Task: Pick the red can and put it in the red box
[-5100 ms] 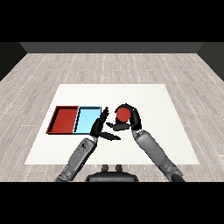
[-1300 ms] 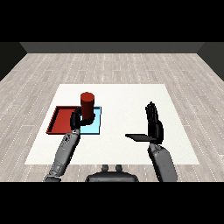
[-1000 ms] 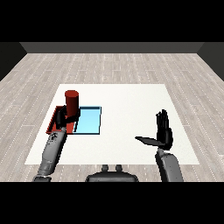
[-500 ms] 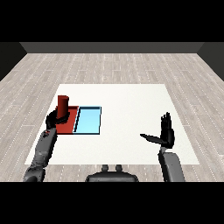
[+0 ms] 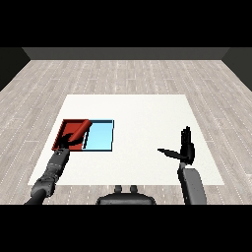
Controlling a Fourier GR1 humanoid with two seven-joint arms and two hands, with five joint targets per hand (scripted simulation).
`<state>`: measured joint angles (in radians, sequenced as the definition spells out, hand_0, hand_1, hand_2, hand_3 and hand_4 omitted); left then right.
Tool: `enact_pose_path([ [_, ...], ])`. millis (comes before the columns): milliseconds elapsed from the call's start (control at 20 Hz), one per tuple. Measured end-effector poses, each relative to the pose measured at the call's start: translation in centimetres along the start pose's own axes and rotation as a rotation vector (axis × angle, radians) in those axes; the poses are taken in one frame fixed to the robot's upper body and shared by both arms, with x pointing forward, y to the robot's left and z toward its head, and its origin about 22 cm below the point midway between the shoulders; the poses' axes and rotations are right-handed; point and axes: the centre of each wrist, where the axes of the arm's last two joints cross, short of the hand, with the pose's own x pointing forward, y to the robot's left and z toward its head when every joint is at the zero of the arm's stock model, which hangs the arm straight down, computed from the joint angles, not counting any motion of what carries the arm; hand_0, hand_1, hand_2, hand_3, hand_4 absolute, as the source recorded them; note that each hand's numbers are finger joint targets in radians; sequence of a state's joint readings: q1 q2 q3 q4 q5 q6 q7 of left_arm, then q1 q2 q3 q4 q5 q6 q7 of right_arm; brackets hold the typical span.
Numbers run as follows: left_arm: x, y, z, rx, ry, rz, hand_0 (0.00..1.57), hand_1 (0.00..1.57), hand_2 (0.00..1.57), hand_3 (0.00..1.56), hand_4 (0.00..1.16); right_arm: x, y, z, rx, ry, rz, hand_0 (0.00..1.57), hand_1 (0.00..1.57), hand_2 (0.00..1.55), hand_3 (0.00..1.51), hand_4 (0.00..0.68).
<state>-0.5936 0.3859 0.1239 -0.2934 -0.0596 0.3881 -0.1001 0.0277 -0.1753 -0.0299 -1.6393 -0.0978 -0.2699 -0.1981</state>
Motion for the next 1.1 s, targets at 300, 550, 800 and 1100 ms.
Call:
enact_pose_path([
  [300,-0.5,0.3,-0.3,-0.035,0.09,-0.057,0.0,0.0,0.0,0.0,0.0,-0.1,0.1,-0.7,-0.007,-0.002,0.009,0.0,0.0,0.0,0.0,0.0],
  [550,-0.6,2.0,-0.9,-0.034,0.115,-0.006,0.0,0.0,0.0,0.0,0.0,0.4,-0.1,-0.6,0.008,-0.006,0.006,0.0,0.0,0.0,0.0,0.0],
  [800,-1.3,4.1,-1.2,-0.005,-0.023,0.139,0.0,0.0,0.0,0.0,0.0,1.7,0.0,-0.5,0.016,-0.044,-0.009,0.0,0.0,0.0,0.0,0.0],
  [1100,3.1,3.1,-1.4,-0.018,-0.452,0.5,0.0,0.0,0.0,0.0,0.0,3.2,0.3,-0.4,0.078,-0.089,-0.055,0.0,0.0,0.0,0.0,0.0],
])
